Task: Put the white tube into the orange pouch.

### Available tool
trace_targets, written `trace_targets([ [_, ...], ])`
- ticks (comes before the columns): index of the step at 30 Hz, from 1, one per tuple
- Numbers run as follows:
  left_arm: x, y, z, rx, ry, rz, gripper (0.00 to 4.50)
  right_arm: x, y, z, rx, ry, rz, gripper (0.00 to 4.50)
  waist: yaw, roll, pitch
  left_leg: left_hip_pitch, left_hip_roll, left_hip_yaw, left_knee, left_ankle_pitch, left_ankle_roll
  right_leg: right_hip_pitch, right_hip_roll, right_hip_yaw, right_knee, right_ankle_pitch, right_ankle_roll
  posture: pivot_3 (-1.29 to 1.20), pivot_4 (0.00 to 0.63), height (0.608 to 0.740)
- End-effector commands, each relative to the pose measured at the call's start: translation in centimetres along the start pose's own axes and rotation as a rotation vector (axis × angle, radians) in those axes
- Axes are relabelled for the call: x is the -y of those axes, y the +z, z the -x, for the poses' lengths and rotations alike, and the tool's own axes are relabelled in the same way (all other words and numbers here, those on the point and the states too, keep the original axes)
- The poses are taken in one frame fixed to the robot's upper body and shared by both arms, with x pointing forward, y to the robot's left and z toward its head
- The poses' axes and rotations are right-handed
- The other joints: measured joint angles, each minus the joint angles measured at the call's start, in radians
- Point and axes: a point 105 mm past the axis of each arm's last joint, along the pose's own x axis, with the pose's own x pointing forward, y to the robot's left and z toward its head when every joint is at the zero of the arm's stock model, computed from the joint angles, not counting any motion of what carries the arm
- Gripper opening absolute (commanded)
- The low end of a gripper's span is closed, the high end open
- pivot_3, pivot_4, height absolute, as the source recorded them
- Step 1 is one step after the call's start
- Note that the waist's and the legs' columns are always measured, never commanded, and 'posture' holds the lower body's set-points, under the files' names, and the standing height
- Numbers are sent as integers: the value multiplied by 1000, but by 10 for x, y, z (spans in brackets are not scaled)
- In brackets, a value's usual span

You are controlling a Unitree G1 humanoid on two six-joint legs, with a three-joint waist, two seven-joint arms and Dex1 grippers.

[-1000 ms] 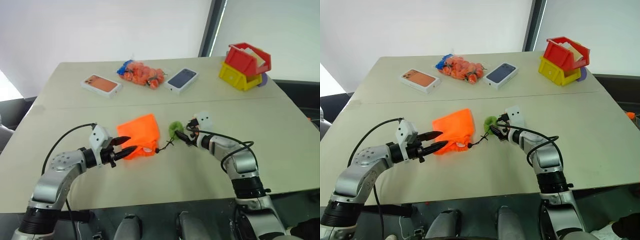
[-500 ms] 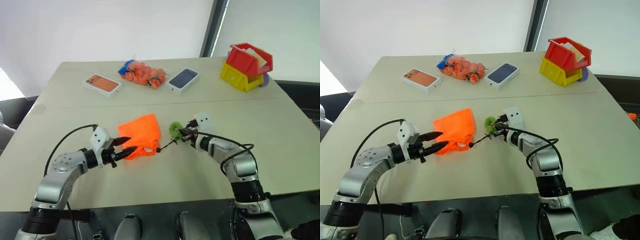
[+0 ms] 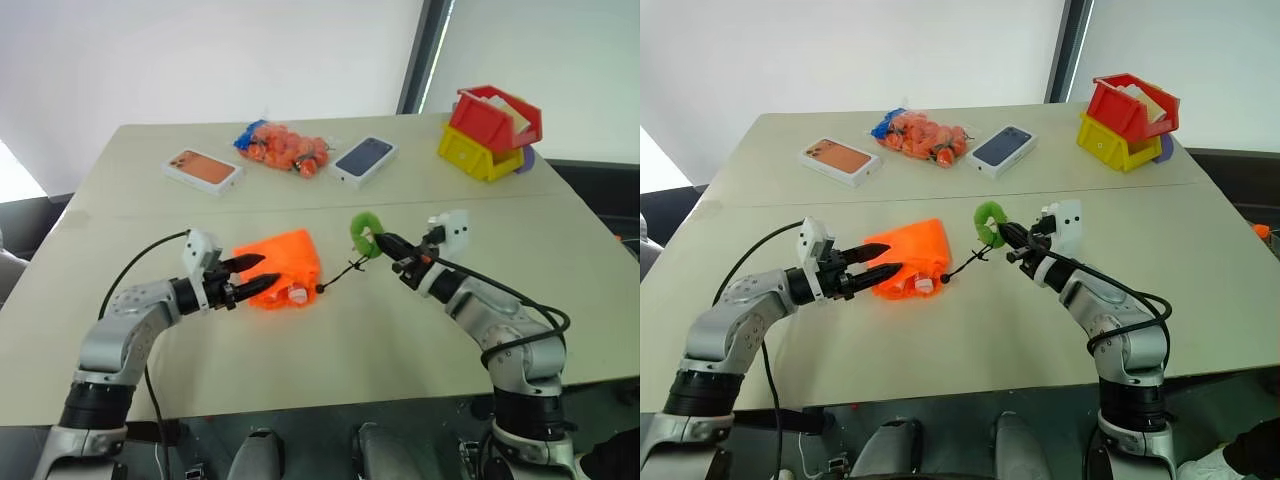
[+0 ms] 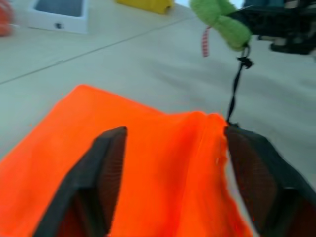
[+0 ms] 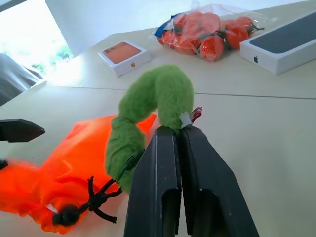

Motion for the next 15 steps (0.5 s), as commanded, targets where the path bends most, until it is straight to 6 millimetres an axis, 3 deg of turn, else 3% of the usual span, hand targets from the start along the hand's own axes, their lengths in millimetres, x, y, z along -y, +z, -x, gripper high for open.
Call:
trace_targets([
  [1,11,17,1,4,-130,51,4441,-8,15,2,61,34,33,0,0,0,0,0,0,0,0,0,0,0,0,0,0,0,-1,0,150,740],
  [6,18,21,4,-94,-253,13,4441,-13,16,4,71,63,39,0,0,0,0,0,0,0,0,0,0,0,0,0,0,1,-1,0,150,740],
  [15,16,19,-56,-164,-380,-215,4441,-13,29,17,160,85,14,0,7,0,0,-1,-1,0,1,0,0,1,0,0,-1,0,0,0,150,740],
])
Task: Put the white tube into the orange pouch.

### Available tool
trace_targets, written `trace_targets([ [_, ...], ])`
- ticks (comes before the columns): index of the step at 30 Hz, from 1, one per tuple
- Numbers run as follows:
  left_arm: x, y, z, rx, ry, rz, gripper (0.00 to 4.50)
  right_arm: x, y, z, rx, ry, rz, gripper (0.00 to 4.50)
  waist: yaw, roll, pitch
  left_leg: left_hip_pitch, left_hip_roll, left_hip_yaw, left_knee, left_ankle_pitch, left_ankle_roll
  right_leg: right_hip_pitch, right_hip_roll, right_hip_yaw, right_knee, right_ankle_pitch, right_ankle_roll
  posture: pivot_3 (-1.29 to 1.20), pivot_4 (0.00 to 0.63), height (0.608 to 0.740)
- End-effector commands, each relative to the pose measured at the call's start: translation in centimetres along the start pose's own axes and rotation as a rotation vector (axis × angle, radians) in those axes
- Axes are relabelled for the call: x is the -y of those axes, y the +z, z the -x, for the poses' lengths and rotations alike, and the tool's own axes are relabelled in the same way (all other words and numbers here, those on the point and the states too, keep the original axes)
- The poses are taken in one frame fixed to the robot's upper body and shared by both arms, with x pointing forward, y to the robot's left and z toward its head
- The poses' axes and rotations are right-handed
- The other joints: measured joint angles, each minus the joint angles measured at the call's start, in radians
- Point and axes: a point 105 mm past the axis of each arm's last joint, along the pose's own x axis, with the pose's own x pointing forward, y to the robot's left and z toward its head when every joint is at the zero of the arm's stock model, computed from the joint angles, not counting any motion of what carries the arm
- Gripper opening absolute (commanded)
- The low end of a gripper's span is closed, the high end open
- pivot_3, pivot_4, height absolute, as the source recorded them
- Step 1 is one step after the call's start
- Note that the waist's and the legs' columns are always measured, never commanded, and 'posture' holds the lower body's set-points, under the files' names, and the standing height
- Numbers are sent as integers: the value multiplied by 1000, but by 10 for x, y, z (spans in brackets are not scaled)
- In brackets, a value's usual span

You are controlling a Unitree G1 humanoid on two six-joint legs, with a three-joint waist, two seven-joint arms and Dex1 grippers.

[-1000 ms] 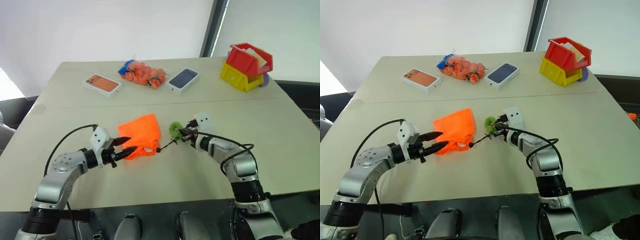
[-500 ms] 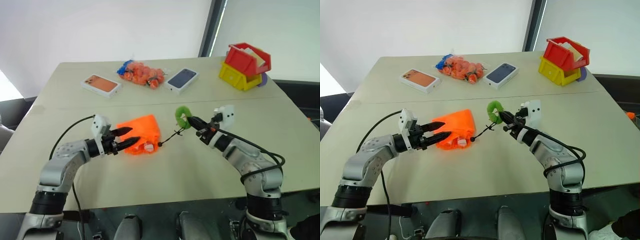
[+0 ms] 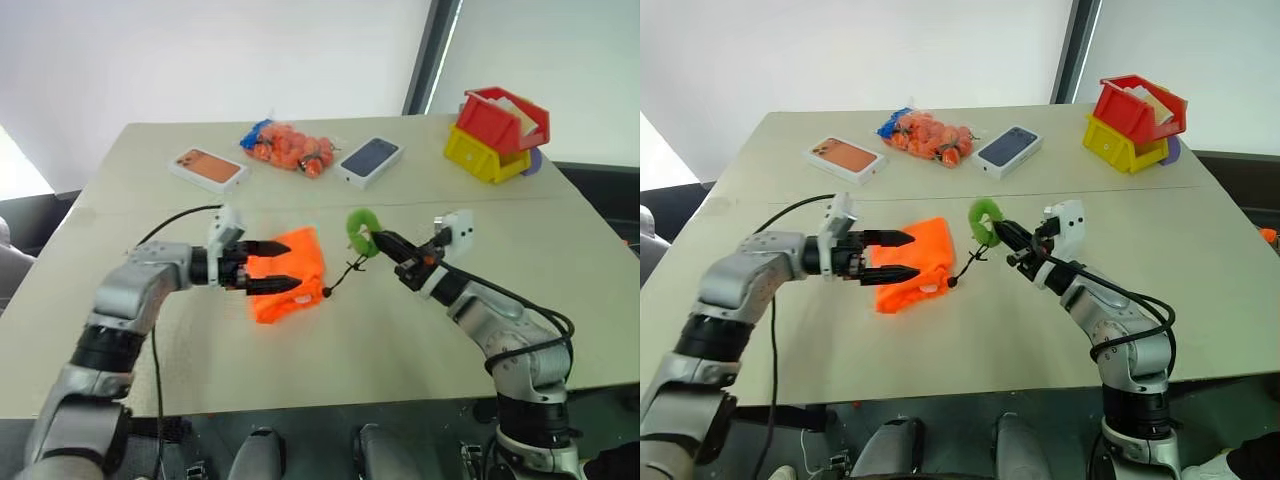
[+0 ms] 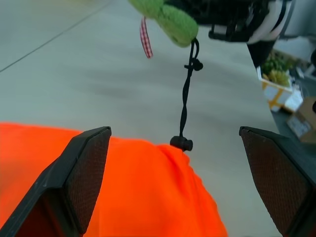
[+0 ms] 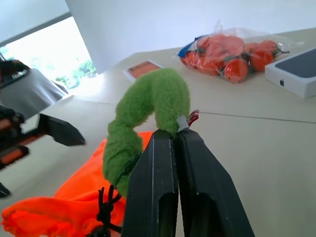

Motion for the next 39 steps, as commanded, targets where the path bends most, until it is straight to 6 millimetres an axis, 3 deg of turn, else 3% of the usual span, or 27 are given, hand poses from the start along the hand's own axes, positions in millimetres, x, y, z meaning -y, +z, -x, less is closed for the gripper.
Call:
trace_targets([
  [1,0,1,-16,-53,-77,-98,4441,-2,19,7,82,2,30,0,-2,0,0,0,0,0,0,0,0,0,0,0,0,1,-1,0,150,740],
  [6,3,-10,-34,-141,-186,-147,4441,-7,22,9,107,10,33,0,-7,0,0,0,1,0,-2,-1,1,-1,2,0,1,0,-1,0,150,740],
  [14,1,-22,-39,-220,-267,-147,4441,-19,22,10,118,56,30,0,-3,0,0,0,1,-1,-1,-1,2,-1,3,0,1,-1,1,0,150,740],
  [18,0,-21,-43,-213,-267,-126,3188,-23,21,9,112,76,30,0,-2,0,0,-1,1,-1,-1,-1,2,-1,3,0,1,-1,1,0,150,740],
  [39,10,-20,-48,-188,-341,7,3188,-32,16,4,89,125,41,0,-3,0,0,0,1,-2,-1,-1,2,-1,3,0,1,-1,1,0,150,740],
])
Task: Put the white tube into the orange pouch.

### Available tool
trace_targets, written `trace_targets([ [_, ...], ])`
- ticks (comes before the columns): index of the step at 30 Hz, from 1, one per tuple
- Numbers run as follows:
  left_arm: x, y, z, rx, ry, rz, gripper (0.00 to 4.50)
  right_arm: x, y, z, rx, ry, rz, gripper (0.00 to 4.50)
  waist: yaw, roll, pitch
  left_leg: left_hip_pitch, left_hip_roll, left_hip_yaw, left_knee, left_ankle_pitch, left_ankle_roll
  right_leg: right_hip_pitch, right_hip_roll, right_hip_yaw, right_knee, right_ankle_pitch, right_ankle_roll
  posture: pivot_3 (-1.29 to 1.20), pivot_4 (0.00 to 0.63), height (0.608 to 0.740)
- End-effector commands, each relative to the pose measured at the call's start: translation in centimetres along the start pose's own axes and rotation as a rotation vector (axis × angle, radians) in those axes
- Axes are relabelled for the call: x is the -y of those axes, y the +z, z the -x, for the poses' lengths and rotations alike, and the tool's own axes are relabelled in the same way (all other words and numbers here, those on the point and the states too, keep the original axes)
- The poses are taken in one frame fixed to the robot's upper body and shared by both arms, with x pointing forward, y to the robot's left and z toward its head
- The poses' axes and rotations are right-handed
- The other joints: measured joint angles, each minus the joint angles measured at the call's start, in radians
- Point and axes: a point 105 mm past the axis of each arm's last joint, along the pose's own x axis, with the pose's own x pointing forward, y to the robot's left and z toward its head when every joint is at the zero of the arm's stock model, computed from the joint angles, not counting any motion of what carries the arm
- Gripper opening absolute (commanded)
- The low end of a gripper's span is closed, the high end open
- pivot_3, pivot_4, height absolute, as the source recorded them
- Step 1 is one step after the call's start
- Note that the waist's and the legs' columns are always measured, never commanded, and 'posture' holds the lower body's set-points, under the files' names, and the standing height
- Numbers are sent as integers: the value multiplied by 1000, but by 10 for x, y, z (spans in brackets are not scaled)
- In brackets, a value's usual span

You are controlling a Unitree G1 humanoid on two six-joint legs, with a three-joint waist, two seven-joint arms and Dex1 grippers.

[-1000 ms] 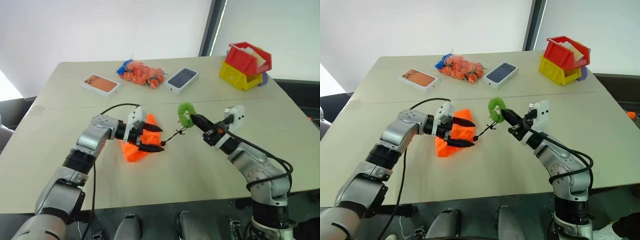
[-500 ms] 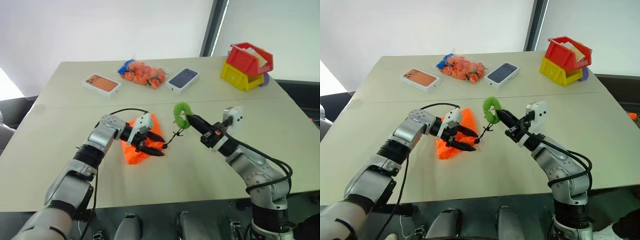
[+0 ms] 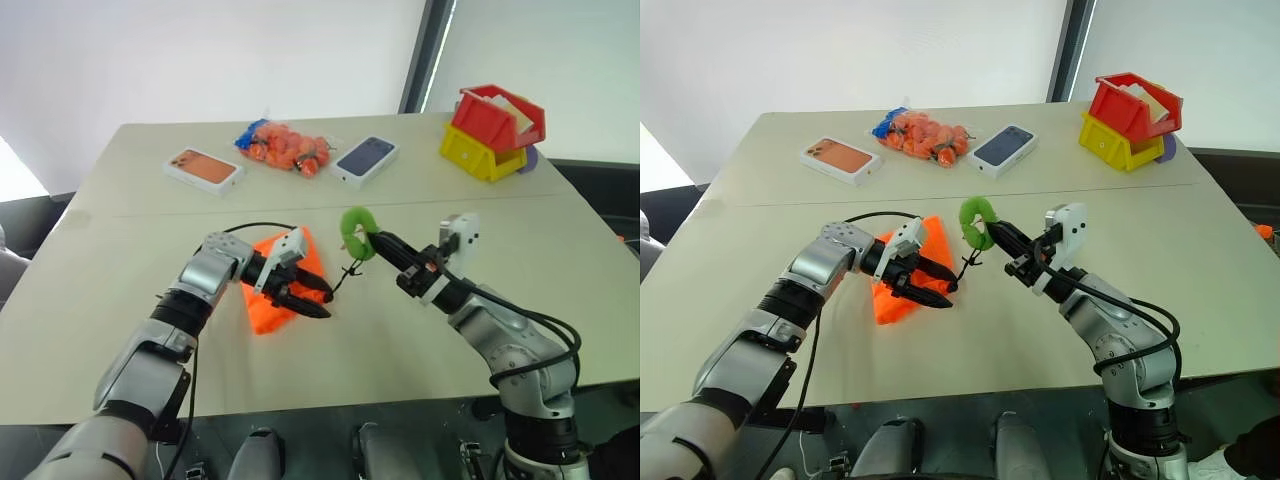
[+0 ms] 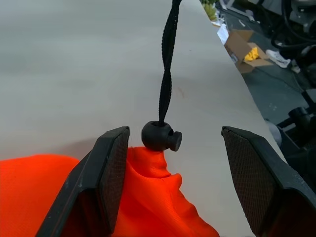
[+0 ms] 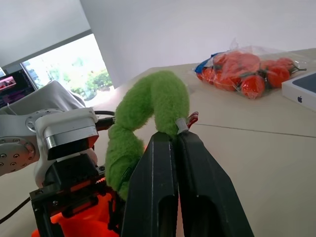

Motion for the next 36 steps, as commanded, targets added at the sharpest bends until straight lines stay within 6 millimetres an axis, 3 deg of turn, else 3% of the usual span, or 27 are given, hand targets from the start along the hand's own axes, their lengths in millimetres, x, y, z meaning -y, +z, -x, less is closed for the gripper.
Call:
trace_targets([
  [1,0,13,2,21,-13,-38,3188,-12,14,-1,53,49,35,0,0,0,0,0,0,0,0,0,0,0,0,0,0,0,0,0,150,740],
  [2,0,13,2,19,-15,-38,3188,-12,14,-1,54,50,35,0,0,0,0,0,0,0,0,0,0,0,0,0,0,0,0,0,150,740],
  [5,-1,11,2,7,-11,-43,2322,-12,14,-1,55,52,34,0,1,0,0,0,0,0,0,0,0,0,0,0,0,0,0,0,150,740],
  [10,-1,10,4,5,-9,-34,203,-13,14,0,56,55,34,0,0,0,0,0,0,0,0,0,0,0,0,0,0,0,-1,0,150,740],
  [16,-3,3,6,-38,19,-59,201,-10,15,-1,63,44,39,0,0,0,0,0,0,0,0,0,0,0,0,0,0,1,-1,0,150,740],
  [20,-1,-7,10,-94,24,-92,201,4,20,-3,88,-32,60,0,-1,0,0,0,0,0,0,0,0,0,0,0,0,1,-2,0,150,740],
  [25,2,-21,17,-184,31,-147,201,39,26,-4,105,-227,124,0,0,0,0,1,0,0,0,0,0,0,0,0,1,1,-2,0,150,740],
  [30,5,-52,33,-366,45,-220,201,80,33,4,119,-453,169,0,-1,0,0,1,0,0,0,0,0,0,0,0,1,1,-2,0,150,740],
  [34,6,-59,40,-384,77,-222,201,108,31,14,88,-622,213,0,-1,1,0,1,0,0,0,0,0,0,0,0,1,1,-2,0,150,740],
  [36,5,-60,41,-383,89,-225,201,112,28,15,63,-644,246,0,-1,1,0,1,0,0,0,0,0,0,0,0,2,1,-2,0,150,740],
])
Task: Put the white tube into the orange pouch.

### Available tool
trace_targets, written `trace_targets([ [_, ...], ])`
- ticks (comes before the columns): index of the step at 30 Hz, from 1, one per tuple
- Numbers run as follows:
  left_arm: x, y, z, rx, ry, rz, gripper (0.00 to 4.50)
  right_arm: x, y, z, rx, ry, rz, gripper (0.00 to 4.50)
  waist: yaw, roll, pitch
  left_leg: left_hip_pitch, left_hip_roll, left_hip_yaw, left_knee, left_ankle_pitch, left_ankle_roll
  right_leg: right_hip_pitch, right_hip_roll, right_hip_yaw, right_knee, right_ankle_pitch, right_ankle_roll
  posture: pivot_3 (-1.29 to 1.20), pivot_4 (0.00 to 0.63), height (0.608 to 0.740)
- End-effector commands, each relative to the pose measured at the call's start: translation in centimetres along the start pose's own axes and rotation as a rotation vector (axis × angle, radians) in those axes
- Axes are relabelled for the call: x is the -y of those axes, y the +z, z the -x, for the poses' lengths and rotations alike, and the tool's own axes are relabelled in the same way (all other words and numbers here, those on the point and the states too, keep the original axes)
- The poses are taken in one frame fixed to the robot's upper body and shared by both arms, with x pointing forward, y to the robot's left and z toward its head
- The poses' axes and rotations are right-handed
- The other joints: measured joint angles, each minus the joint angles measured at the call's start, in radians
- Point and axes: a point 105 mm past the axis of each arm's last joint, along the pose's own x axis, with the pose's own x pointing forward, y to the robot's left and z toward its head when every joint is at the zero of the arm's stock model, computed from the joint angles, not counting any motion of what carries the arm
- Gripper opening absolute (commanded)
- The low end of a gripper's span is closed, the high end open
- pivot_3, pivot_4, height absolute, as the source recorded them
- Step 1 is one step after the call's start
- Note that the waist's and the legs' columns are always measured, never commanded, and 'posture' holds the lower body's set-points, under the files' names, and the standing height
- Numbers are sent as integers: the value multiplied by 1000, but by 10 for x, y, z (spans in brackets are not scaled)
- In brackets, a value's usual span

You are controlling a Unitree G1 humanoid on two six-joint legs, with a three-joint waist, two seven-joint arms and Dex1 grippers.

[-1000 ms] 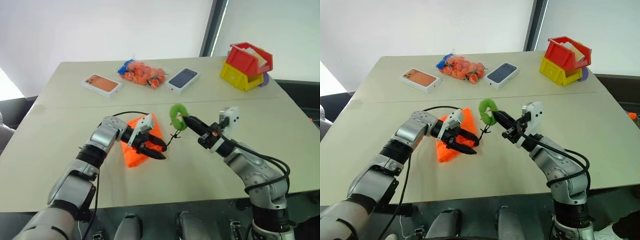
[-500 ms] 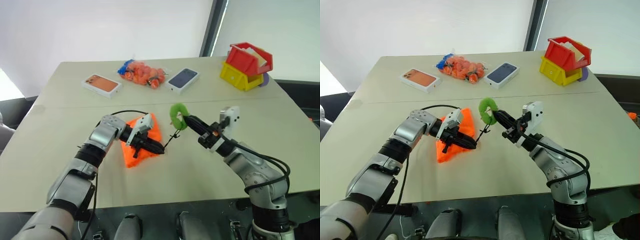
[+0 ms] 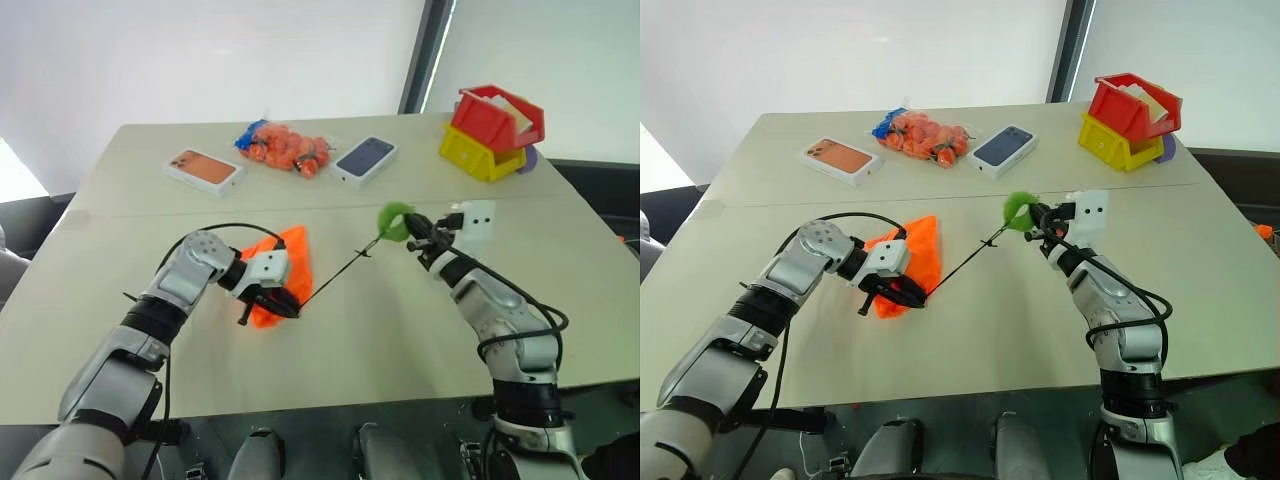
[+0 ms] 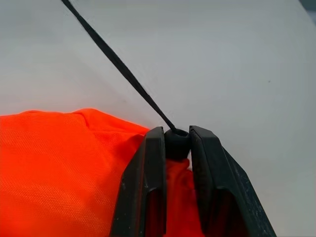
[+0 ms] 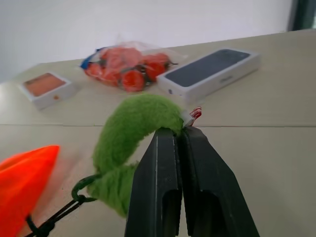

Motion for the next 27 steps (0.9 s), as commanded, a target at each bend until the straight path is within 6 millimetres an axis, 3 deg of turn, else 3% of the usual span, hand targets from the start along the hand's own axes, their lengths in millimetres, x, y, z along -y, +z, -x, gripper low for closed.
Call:
trace_targets([
  [1,8,-23,3,-71,2,53,201,26,24,2,86,-125,73,0,0,0,0,0,0,0,0,0,0,0,0,0,0,0,0,0,150,740],
  [3,6,-15,4,-12,26,83,201,20,21,1,74,-99,84,0,-2,0,0,0,0,0,0,0,0,0,0,0,1,0,0,0,150,740],
  [4,4,-9,5,33,32,107,701,16,19,1,63,-76,95,0,-3,0,0,0,0,0,0,0,0,0,0,0,1,0,0,0,150,740],
  [6,3,5,8,116,44,139,1766,5,16,2,40,-10,80,730,-2,0,0,0,0,0,0,0,0,0,1,0,2,0,0,0,150,740],
  [7,1,10,9,147,60,147,2088,0,15,3,34,24,78,938,-2,0,0,0,0,0,0,0,0,0,1,0,2,0,0,0,150,740],
  [11,-6,24,24,231,147,179,4017,-12,12,9,13,104,113,2955,-1,0,0,0,0,-1,1,0,0,0,1,0,2,0,0,0,150,740],
  [12,-8,26,29,248,173,190,4038,-14,12,12,9,126,110,3312,-1,0,0,0,0,-1,1,0,0,0,1,0,2,0,0,0,150,740],
  [19,-21,23,87,341,493,275,4038,-11,0,36,-49,224,153,3312,-2,0,0,0,0,-1,1,0,0,0,1,0,1,-1,2,0,150,740],
  [24,-8,-3,114,333,731,326,4038,-1,-10,54,-104,273,172,3312,0,0,0,1,1,-1,0,0,0,0,1,0,1,-1,3,0,150,740],
  [27,11,-30,122,307,874,399,4038,8,-12,65,-120,290,143,3312,0,1,0,1,1,0,1,0,0,1,0,0,1,-2,3,0,150,740],
])
